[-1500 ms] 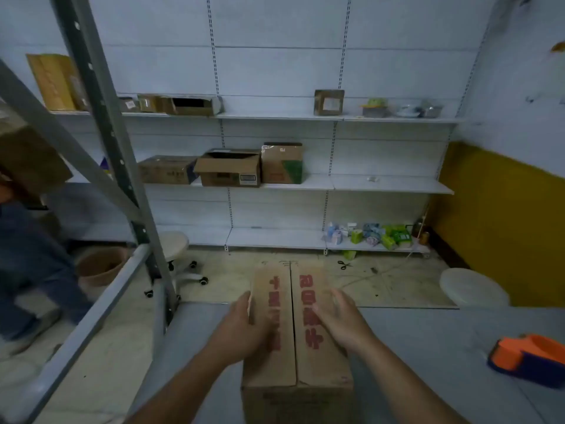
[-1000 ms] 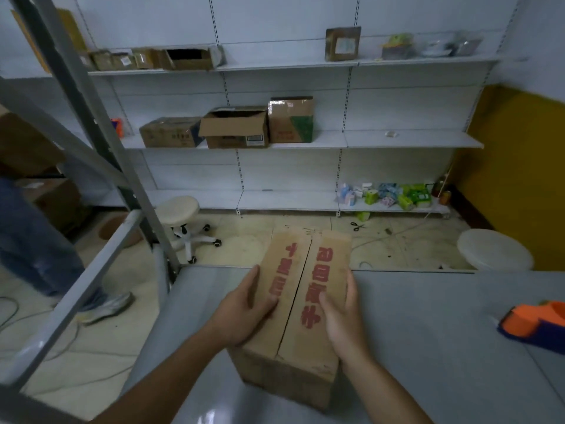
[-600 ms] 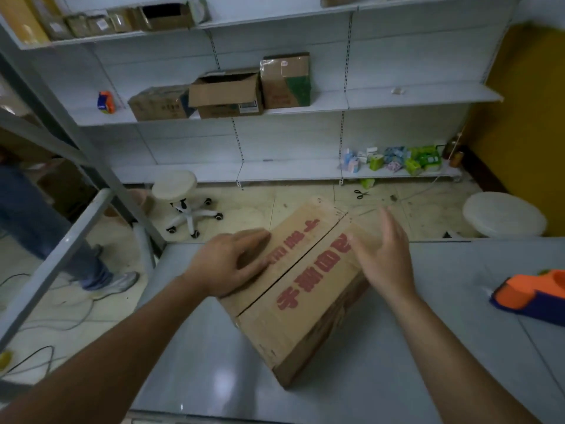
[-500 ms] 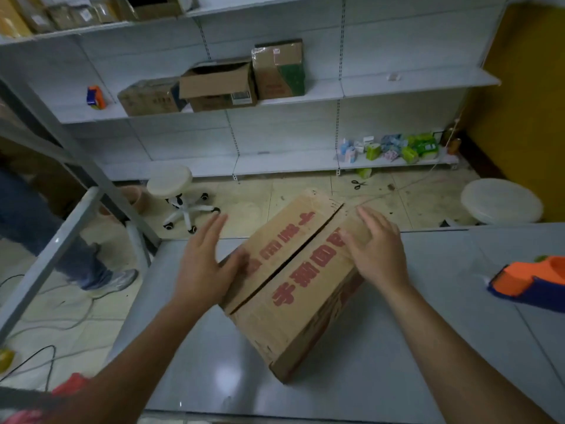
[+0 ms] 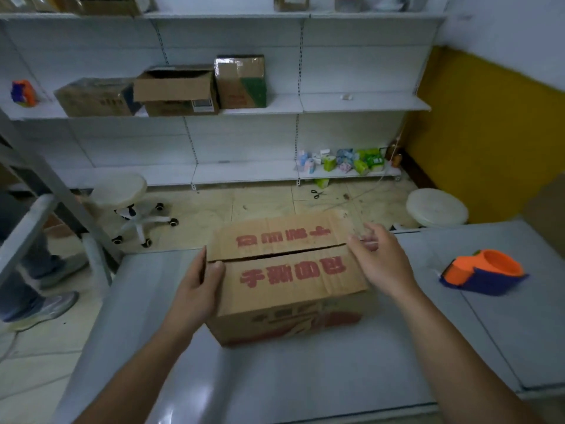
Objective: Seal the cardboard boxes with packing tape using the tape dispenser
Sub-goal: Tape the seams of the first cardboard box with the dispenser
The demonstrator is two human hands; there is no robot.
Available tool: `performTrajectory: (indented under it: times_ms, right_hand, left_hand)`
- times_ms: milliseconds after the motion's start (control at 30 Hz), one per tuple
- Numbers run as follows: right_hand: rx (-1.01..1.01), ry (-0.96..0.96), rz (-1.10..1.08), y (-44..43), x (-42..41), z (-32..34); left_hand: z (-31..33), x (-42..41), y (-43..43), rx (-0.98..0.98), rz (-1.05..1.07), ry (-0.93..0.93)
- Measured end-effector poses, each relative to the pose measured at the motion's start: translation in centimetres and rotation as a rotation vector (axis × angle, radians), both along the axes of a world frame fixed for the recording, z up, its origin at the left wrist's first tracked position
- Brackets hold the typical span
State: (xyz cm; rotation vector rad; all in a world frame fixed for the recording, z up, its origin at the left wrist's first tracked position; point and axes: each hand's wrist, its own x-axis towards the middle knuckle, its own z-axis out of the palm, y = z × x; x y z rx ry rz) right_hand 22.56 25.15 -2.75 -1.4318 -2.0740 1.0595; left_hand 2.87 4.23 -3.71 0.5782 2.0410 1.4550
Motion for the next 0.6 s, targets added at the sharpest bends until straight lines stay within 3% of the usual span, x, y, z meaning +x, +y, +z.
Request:
performTrajectory:
  times_ms: [133,300,467,600]
  right_hand:
    - [-0.037,-0.109,0.176,-0.6,-0.2,-0.4]
    - [-0.066,-0.156,0.161,-0.2,0.9,-0.6]
    - [-0.001,-0.287,0.221,-0.1,0.6,-1.1]
    - [-0.065,-0.189,0.259,0.7,1.3,-1.1]
  left_hand:
    - [-0.4,-0.2,0.5,-0.046,-0.050,0.041]
    - [-1.0,0.0,1.1,-0.242,-0.262,0.413]
    - [-0.5,0.8,2.0,-0.371,-0.263,0.501]
    - [-0.1,1.0,2.4,-0.526,-0.268,0.603]
